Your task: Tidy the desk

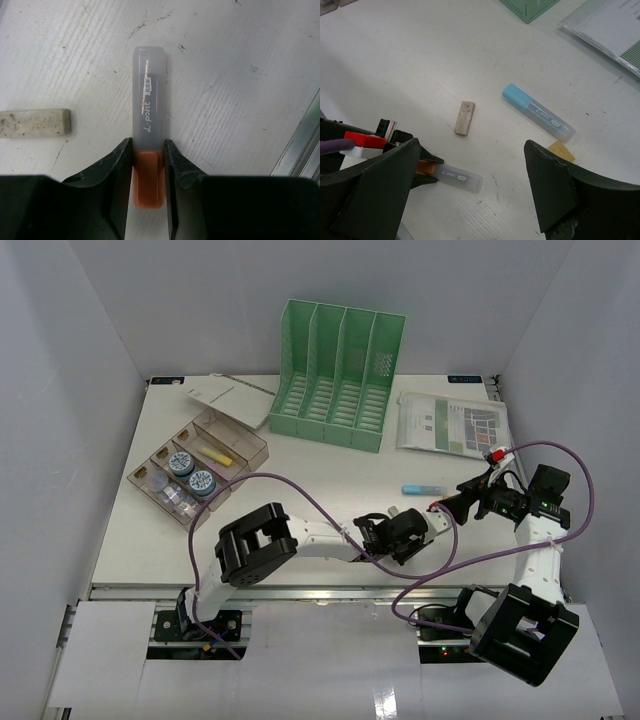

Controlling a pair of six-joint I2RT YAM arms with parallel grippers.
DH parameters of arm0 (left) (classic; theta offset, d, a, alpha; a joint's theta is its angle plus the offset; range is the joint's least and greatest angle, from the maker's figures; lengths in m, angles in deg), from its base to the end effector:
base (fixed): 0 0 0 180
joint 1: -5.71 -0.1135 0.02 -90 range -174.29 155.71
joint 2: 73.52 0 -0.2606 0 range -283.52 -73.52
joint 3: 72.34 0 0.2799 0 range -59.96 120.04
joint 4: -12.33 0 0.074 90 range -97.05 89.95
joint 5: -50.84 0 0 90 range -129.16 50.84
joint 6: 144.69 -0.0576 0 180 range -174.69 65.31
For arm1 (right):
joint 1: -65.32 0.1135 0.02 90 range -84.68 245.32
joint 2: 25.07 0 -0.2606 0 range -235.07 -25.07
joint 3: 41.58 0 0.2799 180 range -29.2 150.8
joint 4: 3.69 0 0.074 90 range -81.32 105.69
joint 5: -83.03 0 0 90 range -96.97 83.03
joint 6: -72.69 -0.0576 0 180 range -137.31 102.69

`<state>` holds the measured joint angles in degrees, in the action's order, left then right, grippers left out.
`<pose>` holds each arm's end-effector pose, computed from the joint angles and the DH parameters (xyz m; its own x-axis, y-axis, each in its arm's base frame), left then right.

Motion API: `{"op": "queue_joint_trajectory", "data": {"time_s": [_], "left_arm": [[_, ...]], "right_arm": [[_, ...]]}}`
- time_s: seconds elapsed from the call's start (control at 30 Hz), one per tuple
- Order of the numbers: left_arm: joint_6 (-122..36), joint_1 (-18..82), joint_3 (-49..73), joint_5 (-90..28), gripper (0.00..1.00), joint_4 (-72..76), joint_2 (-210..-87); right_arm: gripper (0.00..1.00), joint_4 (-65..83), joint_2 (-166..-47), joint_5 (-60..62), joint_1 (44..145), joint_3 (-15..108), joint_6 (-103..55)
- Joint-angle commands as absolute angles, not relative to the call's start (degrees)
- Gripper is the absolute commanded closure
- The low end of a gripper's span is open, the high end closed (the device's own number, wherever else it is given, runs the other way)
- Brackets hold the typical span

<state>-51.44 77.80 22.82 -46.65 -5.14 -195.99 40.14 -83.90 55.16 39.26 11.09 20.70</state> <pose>0.1614 -0.4751 0.1126 -0.2681 0.6469 -0.7139 0.9012 0.4303 0.0514 0.2275 -0.0545 0.2291 -0.3542 -0.1472 -0.9235 -0.6642 0.7348 0.1376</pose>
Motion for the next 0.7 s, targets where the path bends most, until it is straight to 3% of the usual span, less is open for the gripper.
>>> {"op": "queue_joint_trajectory", "data": {"time_s": [0.0, 0.43, 0.67], "left_arm": [[-51.01, 77.87, 16.69, -50.36, 0.71, -5.87, -190.48], [-49.7, 76.47, 1.1, -54.3, 0.84, -4.46, -175.17], [-37.7, 64.01, -12.53, -44.92, 0.92, -1.52, -156.51]], "right_arm": [[0.1, 41.82, -83.06, 58.78, 39.48, 11.41, 20.13], [0.1, 41.82, -83.69, 58.58, 39.22, 11.3, 19.87], [0.09, 41.9, -83.78, 58.69, 39.22, 11.23, 19.87]]}}
